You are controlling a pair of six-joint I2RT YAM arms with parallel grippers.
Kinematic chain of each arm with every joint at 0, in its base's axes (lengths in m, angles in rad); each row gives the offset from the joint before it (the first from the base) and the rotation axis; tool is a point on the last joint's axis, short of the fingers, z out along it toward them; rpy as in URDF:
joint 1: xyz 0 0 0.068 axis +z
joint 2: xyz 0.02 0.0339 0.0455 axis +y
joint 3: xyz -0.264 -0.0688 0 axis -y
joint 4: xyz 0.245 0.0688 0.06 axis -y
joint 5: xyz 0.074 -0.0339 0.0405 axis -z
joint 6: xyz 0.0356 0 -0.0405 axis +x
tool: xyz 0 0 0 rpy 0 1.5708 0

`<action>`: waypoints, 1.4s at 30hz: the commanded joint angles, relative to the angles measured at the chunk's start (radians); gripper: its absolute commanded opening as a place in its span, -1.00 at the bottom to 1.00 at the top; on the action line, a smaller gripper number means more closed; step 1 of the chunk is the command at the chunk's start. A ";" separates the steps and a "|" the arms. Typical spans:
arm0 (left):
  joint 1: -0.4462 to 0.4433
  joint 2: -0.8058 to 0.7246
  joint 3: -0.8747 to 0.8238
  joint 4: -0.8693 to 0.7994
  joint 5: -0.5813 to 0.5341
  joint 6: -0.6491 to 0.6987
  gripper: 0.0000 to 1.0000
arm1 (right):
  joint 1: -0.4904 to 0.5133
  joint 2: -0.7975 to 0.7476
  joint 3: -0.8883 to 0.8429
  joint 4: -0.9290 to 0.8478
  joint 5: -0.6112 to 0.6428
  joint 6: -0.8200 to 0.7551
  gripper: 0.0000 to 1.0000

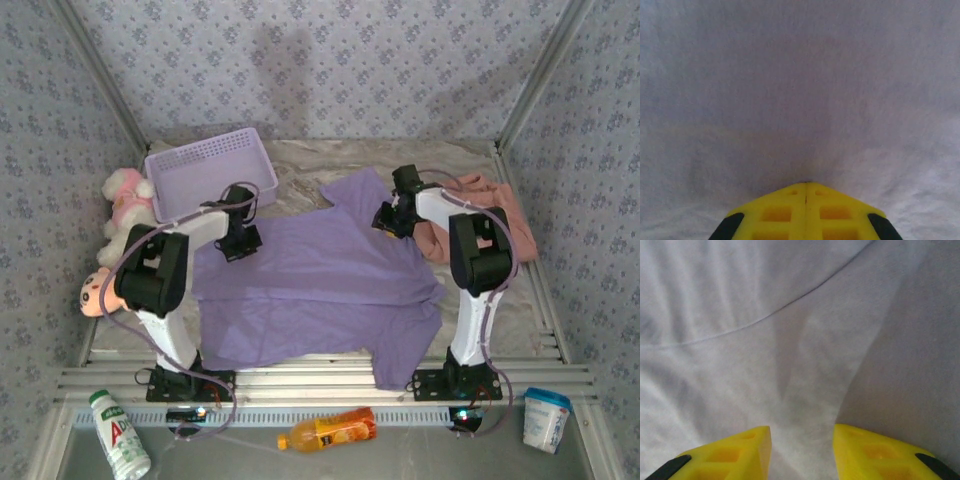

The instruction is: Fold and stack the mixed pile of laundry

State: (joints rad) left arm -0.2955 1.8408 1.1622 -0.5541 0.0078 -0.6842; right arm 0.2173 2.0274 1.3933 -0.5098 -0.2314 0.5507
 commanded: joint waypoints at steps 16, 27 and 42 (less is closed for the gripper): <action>0.053 0.189 0.443 -0.201 -0.047 0.090 -0.06 | -0.078 0.297 0.609 -0.044 -0.096 0.019 -0.17; 0.001 -0.110 0.250 -0.236 0.011 0.128 0.92 | -0.028 -0.094 0.165 -0.067 -0.046 -0.124 -0.14; 0.038 -0.064 -0.064 0.043 -0.013 -0.057 -0.69 | 0.072 0.005 0.010 -0.061 0.069 -0.110 -0.17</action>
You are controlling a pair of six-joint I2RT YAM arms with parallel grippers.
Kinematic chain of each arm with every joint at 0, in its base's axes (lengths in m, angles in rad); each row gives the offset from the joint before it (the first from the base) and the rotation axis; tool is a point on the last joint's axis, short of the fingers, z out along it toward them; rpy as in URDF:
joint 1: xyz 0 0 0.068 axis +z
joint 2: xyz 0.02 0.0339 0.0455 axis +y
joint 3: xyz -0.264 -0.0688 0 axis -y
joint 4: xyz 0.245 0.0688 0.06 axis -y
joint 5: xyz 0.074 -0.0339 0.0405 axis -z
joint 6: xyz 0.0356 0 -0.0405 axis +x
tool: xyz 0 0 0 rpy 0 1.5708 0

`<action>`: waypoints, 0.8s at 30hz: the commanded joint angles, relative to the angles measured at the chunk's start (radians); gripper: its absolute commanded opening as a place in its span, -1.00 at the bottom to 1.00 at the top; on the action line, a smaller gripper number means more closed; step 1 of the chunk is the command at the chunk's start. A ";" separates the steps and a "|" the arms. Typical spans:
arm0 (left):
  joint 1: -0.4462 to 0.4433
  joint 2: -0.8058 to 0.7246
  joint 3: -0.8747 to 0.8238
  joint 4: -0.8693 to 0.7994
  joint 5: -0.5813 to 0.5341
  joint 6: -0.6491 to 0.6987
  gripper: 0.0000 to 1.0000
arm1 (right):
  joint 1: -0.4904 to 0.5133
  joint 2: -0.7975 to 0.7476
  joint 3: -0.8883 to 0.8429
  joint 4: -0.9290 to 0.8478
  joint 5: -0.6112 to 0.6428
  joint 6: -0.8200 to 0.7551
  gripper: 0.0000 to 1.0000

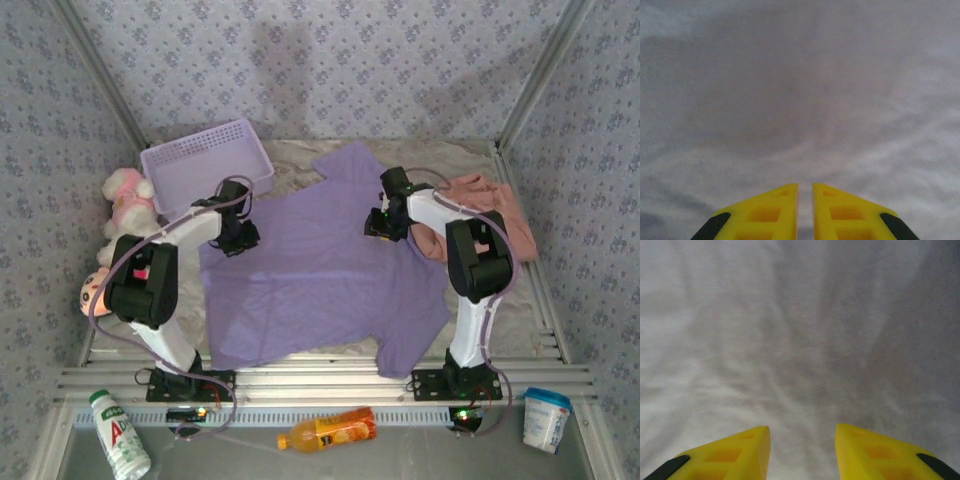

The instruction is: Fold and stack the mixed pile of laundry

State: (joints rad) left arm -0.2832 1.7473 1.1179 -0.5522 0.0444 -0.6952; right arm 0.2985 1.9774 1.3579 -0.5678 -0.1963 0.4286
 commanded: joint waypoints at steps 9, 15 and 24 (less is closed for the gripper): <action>0.098 0.220 0.091 -0.004 -0.111 0.012 -0.71 | -0.027 0.278 0.307 0.021 -0.071 0.042 -0.14; 0.110 0.305 0.312 -0.163 -0.218 0.067 -0.59 | -0.048 0.344 0.471 -0.020 -0.127 0.041 -0.07; 0.090 0.214 0.416 -0.262 -0.234 0.152 0.99 | -0.088 0.096 0.321 0.017 -0.169 0.006 0.40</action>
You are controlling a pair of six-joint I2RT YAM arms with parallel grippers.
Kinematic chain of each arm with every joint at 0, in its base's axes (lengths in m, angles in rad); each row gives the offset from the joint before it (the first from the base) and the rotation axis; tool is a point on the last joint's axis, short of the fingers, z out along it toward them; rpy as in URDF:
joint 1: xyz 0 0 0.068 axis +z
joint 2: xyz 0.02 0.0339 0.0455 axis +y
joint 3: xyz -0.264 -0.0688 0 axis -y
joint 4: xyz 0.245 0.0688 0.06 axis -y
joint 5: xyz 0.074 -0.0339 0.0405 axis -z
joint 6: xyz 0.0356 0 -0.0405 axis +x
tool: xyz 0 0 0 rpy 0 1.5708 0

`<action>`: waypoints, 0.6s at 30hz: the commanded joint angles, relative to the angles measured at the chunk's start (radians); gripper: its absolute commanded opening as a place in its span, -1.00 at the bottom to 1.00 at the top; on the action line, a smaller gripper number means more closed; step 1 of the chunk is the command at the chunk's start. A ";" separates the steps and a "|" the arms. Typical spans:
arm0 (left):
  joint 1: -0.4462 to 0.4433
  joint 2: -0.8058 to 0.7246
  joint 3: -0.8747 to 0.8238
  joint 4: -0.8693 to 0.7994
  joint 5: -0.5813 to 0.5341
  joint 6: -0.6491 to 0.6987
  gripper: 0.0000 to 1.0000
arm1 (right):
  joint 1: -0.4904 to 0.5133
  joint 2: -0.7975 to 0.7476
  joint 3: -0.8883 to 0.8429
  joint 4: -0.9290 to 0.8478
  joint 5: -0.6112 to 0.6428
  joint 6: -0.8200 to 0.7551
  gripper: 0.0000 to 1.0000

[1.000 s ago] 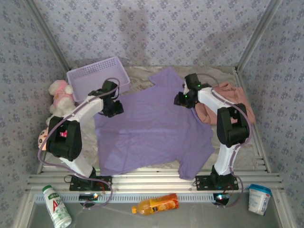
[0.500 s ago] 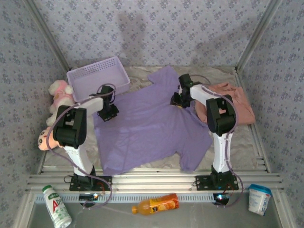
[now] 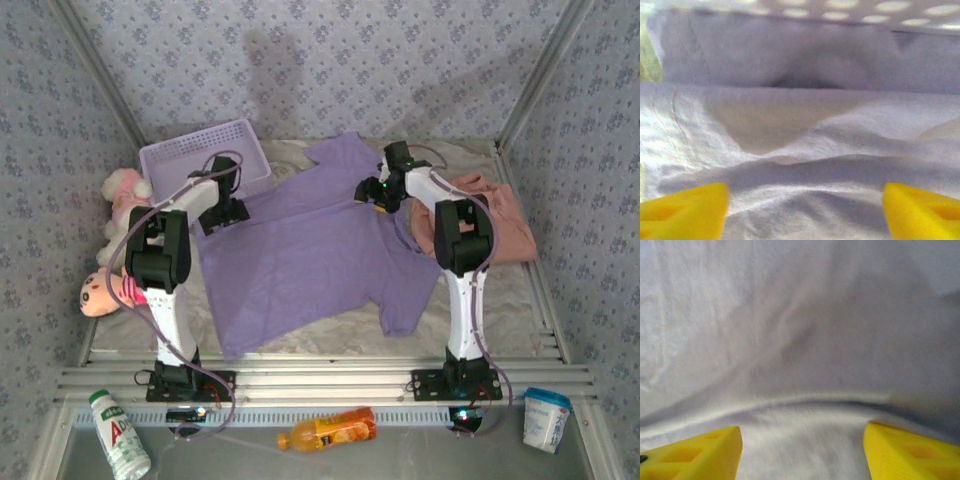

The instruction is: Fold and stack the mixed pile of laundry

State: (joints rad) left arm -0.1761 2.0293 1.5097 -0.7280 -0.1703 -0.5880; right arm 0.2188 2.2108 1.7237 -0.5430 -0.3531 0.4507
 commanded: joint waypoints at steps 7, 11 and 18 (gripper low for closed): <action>-0.116 -0.239 -0.029 -0.134 0.085 0.081 0.99 | -0.003 -0.372 -0.252 -0.120 0.100 -0.074 0.38; -0.175 -0.316 -0.171 -0.038 0.215 0.021 0.68 | 0.014 -0.503 -0.416 -0.186 0.184 -0.065 0.35; -0.191 -0.364 -0.445 0.156 0.355 -0.058 -0.73 | 0.001 -0.752 -0.732 -0.241 0.279 0.150 0.22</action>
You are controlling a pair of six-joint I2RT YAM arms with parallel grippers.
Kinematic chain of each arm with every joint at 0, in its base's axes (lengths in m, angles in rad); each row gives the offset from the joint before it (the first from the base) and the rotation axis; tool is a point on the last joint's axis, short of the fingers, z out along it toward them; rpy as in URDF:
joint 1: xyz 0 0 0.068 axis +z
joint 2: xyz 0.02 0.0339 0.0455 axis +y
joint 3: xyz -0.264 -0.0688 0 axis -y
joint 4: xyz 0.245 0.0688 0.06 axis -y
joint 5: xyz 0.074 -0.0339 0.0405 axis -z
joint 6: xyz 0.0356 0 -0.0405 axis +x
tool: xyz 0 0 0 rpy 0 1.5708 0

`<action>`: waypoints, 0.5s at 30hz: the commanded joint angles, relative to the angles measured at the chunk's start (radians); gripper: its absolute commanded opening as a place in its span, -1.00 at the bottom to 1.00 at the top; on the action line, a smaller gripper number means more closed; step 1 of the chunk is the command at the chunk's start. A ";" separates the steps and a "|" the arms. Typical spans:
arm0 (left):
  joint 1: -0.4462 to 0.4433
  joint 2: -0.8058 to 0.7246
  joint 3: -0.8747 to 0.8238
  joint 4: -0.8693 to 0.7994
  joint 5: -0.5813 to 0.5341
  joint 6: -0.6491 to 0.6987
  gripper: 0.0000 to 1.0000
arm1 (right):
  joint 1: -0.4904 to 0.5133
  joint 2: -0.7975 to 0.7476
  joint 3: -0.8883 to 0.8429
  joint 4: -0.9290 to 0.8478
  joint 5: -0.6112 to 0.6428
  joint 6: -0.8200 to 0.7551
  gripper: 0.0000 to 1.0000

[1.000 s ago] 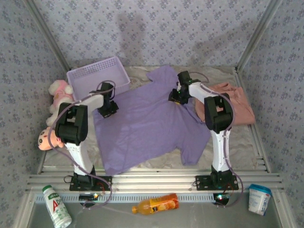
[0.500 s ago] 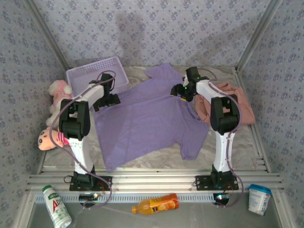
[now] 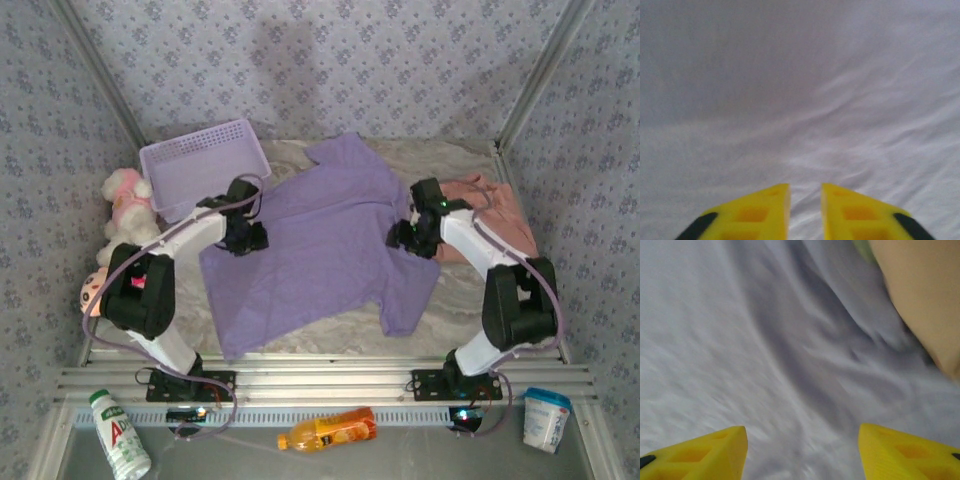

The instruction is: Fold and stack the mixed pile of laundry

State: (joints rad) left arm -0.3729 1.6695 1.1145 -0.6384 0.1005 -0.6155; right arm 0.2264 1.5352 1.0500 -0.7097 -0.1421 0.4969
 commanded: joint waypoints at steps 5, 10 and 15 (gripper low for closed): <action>0.008 -0.003 -0.145 0.121 0.115 -0.007 -1.00 | 0.008 -0.217 -0.211 -0.110 0.130 0.231 0.15; 0.016 -0.010 -0.225 0.175 0.068 -0.006 -1.00 | 0.031 -0.347 -0.348 -0.136 0.216 0.344 0.08; 0.096 0.026 -0.262 0.197 0.040 0.000 -1.00 | 0.049 -0.362 -0.457 -0.003 0.175 0.399 -0.06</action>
State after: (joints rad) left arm -0.3260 1.6623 0.9001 -0.4526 0.1989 -0.6258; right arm 0.2577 1.1702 0.6281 -0.7753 0.0162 0.8169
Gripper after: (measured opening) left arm 0.056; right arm 0.481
